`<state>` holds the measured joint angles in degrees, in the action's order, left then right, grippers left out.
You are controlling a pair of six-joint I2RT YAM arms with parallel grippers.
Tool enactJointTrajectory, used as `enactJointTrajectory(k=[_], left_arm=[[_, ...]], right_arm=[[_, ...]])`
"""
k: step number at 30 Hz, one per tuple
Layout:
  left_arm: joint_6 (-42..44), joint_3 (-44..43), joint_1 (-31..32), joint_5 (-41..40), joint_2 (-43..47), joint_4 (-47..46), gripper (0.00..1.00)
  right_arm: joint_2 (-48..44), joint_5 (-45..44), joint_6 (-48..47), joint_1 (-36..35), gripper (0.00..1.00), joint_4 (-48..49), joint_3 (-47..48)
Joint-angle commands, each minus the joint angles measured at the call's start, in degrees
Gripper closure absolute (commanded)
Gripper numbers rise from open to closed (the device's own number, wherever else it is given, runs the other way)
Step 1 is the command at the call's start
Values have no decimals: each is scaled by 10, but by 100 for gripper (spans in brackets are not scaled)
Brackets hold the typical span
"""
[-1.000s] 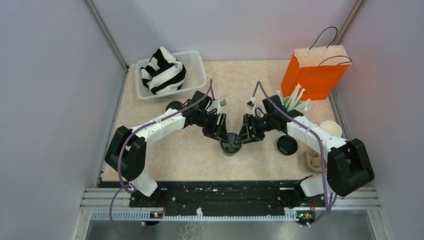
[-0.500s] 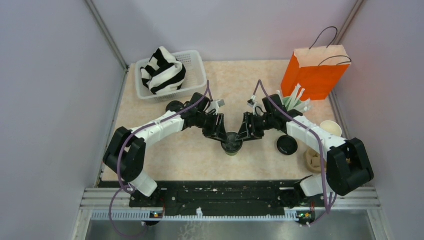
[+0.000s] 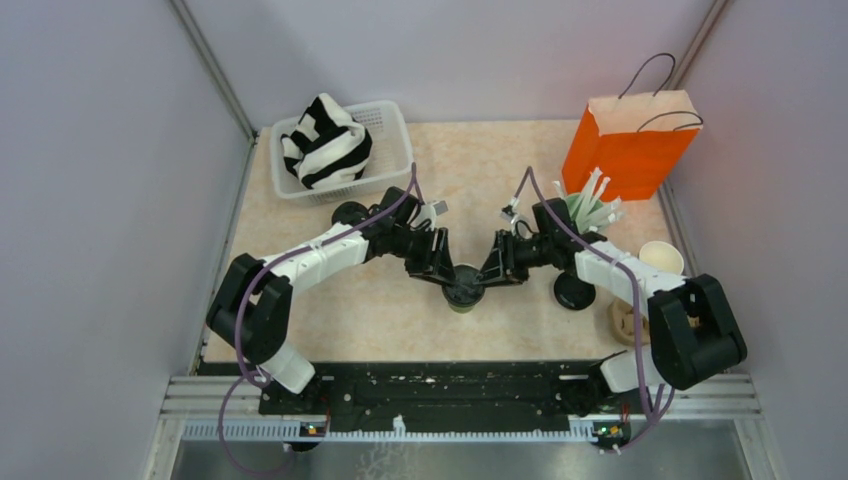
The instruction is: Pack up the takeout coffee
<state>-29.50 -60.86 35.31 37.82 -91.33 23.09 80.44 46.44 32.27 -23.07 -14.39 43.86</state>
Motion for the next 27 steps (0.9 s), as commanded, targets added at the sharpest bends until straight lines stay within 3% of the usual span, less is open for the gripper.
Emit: enactJointTrajectory(k=[1,5,8,12,15,22,27], left_arm=[[-1,-6,2,-5,8,-15,42],[0,-9,2,-13,9,-8,39],[2,-6,-1,-15,6,-5,43],[-4,0,-8,-5,12,-14,46],[-21,13,-18,11,16,-30,48],[-71,45,-36,48,25,-73,52],[-69,29,-36,52,23,-70,40]], right_arm=[[15,17,14,7,64,51,-15],[25,30,27,13,67,78,-32],[23,30,20,14,69,54,-18],[-3,23,5,14,46,17,8],[-4,29,8,14,39,13,13],[8,24,35,14,42,40,3],[21,30,49,14,46,51,13]])
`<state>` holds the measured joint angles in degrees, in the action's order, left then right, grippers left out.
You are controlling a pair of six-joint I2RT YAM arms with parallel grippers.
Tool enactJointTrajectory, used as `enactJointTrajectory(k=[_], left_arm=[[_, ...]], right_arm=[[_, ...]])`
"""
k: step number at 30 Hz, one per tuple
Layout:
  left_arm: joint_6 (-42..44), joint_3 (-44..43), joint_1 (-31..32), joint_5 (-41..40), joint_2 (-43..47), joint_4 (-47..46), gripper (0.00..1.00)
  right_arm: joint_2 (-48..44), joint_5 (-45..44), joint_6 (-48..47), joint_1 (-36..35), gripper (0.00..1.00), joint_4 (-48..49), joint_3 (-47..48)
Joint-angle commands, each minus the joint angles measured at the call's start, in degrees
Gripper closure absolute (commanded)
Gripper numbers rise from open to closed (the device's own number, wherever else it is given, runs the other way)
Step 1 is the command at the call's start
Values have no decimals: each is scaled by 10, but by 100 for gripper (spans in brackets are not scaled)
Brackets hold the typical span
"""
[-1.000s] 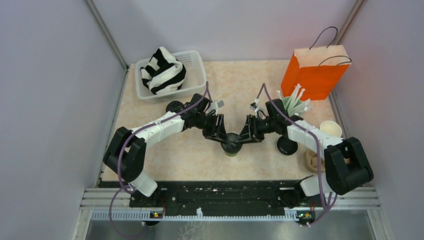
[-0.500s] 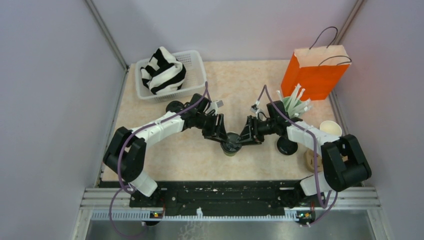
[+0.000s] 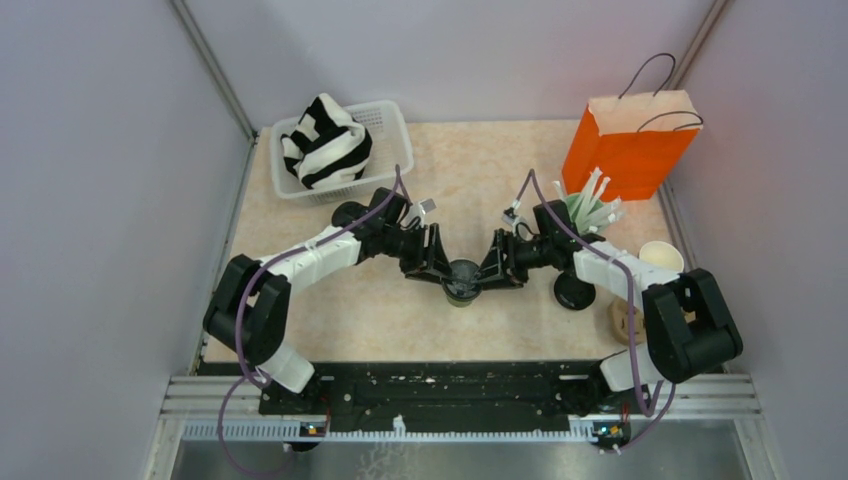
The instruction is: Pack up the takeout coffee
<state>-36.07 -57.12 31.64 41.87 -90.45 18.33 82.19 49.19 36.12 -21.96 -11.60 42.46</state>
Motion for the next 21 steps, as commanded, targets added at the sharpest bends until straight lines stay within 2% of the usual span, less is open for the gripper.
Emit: enactJointTrajectory(k=[1,4,12,17,21], left_arm=[[3,-15,0,10,14,-17,38],[21,-41,1,6,12,-1,29],[87,-105,1,1,-23,48,16],[116,-128,1,6,-51,82,19],[118,-128,1,15,-56,78,28]], right_arm=[[2,1,9,3,46,19,30],[2,0,2,7,43,9,34],[0,11,-12,17,33,-8,33],[-5,11,-10,16,31,-14,29],[-1,17,-5,16,34,-13,23]])
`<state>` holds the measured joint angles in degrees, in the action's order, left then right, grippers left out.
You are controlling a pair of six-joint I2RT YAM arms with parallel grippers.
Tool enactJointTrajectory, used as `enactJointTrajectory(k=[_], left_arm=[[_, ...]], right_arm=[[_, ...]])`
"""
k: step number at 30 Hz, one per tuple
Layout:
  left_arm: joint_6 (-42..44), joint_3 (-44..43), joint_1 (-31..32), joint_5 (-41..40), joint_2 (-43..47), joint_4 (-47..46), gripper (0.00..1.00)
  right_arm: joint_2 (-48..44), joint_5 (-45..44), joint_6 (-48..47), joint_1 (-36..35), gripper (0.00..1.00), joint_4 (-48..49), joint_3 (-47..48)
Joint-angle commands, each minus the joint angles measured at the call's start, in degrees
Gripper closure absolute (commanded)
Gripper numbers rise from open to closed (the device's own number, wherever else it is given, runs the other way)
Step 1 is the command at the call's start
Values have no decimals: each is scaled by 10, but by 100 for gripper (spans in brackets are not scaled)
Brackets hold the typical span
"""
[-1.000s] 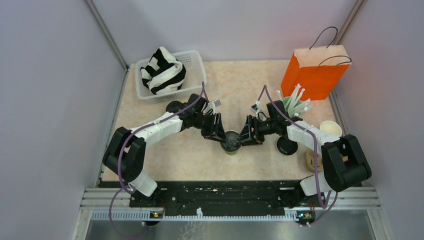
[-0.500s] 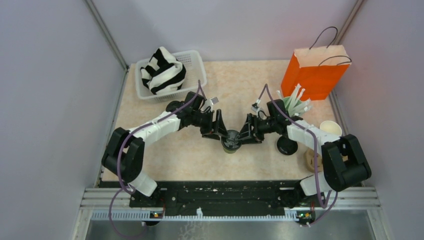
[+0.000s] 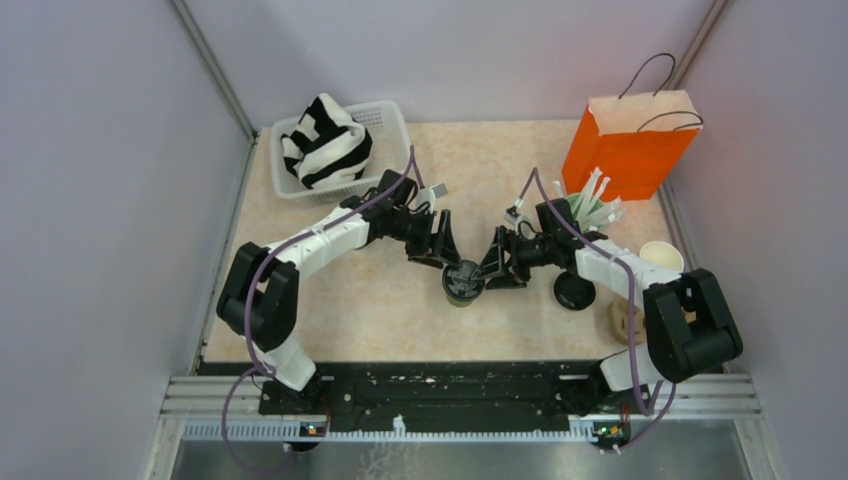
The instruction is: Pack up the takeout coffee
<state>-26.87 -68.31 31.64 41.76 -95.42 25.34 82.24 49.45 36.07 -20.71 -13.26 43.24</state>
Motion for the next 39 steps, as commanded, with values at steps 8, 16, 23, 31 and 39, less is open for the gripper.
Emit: enactJointTrajectory(k=[8,16,23,31,39], left_arm=[[29,-22,2,4,-11,20,43],[-3,-4,2,-2,2,6,57],[-35,23,2,-1,20,-19,59],[-43,34,3,-1,17,-30,60],[-38,54,3,-23,15,-25,61]], right_arm=[[-12,21,8,3,38,9,4],[-26,25,30,4,39,16,3],[-29,11,35,3,41,24,-4],[-13,-11,30,4,52,38,-12],[21,5,43,6,54,110,-61]])
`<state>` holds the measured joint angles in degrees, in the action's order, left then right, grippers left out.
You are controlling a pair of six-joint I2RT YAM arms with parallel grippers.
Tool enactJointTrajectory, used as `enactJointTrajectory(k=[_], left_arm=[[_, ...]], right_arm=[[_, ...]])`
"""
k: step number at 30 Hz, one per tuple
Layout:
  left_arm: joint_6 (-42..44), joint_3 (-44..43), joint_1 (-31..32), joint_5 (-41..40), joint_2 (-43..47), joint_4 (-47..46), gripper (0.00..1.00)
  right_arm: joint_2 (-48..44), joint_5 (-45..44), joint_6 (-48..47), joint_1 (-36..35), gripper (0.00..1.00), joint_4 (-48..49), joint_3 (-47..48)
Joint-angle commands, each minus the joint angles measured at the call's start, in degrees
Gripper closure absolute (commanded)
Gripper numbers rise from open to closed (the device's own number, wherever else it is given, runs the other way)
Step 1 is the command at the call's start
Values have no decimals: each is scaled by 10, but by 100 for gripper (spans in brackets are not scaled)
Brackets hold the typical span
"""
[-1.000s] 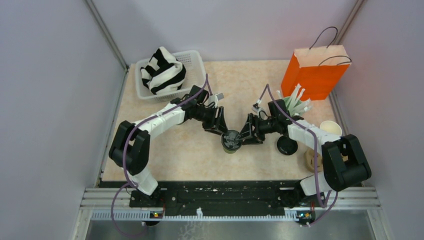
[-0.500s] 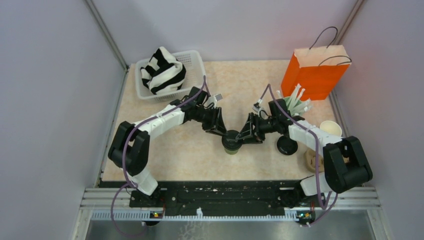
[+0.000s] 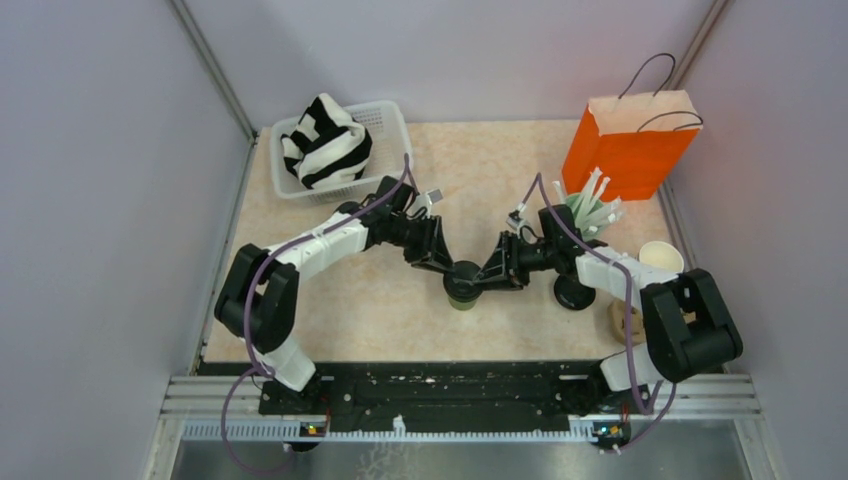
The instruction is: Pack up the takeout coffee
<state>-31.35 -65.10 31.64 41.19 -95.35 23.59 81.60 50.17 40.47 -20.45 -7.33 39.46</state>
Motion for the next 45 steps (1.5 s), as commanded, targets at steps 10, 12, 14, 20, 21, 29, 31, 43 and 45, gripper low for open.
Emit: enactJointTrajectory(k=[10,12,14,20,21,29,31,43,45], left_arm=[[-19,121,-1,-19,39,-71,62],[-31,139,-2,-9,51,-92,62],[-39,149,-2,-9,66,-103,62],[-66,178,-1,-22,99,-140,64],[-68,180,-1,-27,101,-140,64],[-89,196,4,-39,108,-151,63],[-90,195,8,-46,108,-147,63],[-118,266,33,-95,149,-165,66],[-125,263,33,-94,155,-165,66]], right_arm=[[100,3,-31,25,54,77,-37],[85,3,-42,25,52,34,-15],[57,6,-50,25,47,-5,16],[36,47,-54,11,32,-39,70],[37,49,-58,6,30,-41,71],[64,30,-55,-3,30,10,-3],[72,10,-56,1,33,26,-18],[73,1,-91,25,31,-15,19],[73,14,-90,23,29,-23,34]])
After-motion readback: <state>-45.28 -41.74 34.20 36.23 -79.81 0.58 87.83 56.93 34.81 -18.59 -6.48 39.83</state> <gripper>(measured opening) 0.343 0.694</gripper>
